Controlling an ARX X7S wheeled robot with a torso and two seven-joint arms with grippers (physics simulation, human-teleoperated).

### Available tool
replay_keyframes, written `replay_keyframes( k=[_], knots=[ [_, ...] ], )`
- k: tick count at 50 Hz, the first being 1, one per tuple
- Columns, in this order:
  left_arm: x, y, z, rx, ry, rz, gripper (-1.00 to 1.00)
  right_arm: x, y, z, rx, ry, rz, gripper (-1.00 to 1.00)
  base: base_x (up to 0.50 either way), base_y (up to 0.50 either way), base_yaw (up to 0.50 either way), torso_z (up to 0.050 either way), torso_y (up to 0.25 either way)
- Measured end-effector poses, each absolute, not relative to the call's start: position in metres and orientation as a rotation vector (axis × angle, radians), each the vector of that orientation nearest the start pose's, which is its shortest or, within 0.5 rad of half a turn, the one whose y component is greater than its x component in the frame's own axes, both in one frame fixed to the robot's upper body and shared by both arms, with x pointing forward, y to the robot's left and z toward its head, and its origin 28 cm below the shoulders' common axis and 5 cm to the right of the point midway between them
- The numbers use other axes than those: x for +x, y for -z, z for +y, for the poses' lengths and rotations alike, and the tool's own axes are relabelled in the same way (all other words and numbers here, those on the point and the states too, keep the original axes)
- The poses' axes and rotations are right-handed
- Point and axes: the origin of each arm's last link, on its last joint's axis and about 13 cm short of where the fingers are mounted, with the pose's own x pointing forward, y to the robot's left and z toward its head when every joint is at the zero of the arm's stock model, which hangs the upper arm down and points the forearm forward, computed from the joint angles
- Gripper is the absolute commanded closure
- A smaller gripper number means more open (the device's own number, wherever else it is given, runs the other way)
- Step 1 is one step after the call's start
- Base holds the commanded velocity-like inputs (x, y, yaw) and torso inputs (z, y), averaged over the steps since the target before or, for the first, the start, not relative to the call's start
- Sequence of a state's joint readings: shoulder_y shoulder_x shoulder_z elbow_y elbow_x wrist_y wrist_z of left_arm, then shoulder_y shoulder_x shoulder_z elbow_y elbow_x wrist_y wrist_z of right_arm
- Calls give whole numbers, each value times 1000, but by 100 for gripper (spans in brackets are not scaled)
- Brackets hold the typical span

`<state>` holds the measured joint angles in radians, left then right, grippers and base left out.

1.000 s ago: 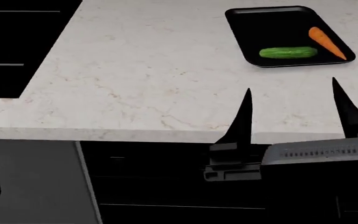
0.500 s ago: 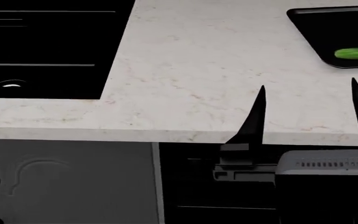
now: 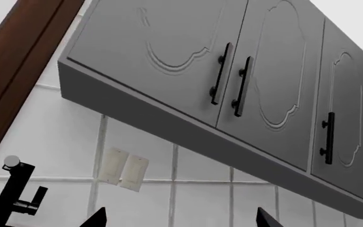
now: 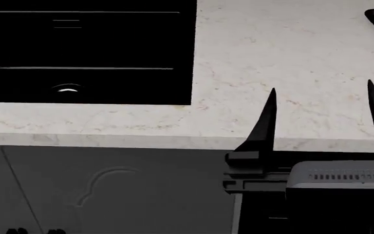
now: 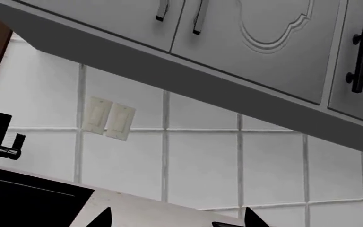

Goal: Place the two vegetables and bowl onto the tray for setting up a vegetable dip station.

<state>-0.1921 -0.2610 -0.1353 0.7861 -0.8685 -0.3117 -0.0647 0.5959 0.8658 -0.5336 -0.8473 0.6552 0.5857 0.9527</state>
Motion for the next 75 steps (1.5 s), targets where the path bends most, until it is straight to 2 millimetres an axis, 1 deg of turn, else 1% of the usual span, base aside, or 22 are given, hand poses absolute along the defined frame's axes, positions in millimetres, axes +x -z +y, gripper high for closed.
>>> replay_keyframes(
  k=[25,60,75],
  knots=[
    [191,-202,227,-443,381,-610,-100,199,-213,-119,-321,146,-454,-100,0,500,0,0,0],
    [191,-202,226,-443,384,-608,-100,201,-212,-117,-326,145,-451,-100,0,500,0,0,0],
    [192,-201,226,-443,389,-604,-100,203,-211,-117,-348,172,-430,-100,0,500,0,0,0]
  ],
)
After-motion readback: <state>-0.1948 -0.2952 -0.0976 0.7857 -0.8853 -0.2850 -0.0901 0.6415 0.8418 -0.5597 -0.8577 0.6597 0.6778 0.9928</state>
